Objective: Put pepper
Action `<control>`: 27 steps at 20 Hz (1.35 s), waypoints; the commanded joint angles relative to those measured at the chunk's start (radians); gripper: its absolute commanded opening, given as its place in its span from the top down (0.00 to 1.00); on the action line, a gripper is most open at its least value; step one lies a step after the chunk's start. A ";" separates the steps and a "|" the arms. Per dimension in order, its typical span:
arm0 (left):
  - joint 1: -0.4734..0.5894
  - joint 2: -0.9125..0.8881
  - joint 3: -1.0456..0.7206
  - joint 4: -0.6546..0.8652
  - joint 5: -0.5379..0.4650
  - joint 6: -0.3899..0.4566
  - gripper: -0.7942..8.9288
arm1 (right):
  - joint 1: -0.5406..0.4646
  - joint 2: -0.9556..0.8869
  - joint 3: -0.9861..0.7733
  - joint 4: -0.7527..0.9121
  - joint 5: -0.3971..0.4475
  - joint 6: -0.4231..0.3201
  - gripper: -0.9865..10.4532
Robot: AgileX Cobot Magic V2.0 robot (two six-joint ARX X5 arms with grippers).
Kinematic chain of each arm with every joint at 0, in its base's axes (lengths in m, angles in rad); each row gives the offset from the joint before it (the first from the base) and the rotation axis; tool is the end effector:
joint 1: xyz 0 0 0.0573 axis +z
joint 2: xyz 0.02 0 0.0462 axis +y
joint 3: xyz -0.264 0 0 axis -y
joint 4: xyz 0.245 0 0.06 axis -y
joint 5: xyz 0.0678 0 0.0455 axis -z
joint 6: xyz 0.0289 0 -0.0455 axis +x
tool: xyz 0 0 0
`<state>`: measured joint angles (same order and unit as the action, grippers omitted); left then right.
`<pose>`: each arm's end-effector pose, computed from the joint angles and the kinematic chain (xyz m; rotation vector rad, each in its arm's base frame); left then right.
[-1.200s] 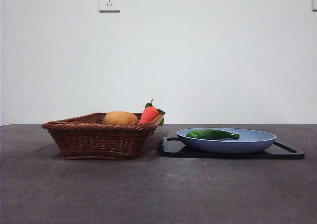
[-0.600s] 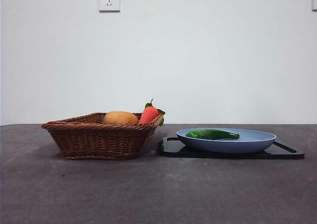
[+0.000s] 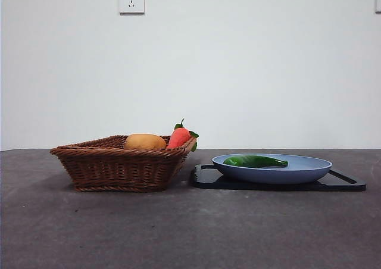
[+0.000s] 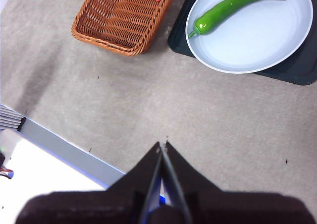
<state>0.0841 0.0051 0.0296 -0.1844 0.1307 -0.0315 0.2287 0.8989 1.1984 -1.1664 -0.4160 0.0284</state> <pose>0.0947 0.0042 0.1555 -0.0486 0.1597 -0.0440 0.1269 0.0415 0.3679 0.1081 0.8861 0.5909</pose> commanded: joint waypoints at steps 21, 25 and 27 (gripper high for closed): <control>0.003 -0.004 -0.005 -0.019 0.004 -0.025 0.91 | -0.067 -0.052 -0.015 0.154 -0.005 -0.141 0.90; 0.003 -0.004 -0.005 -0.019 0.005 -0.025 0.91 | -0.133 -0.248 -0.240 0.528 0.006 -0.045 0.90; 0.003 -0.004 -0.005 -0.019 0.005 -0.025 0.91 | -0.151 -0.349 -0.398 0.699 0.045 -0.051 0.90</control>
<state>0.0841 0.0051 0.0299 -0.2096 0.1337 -0.0532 0.0784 0.5438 0.8181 -0.4973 -0.3779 -0.0364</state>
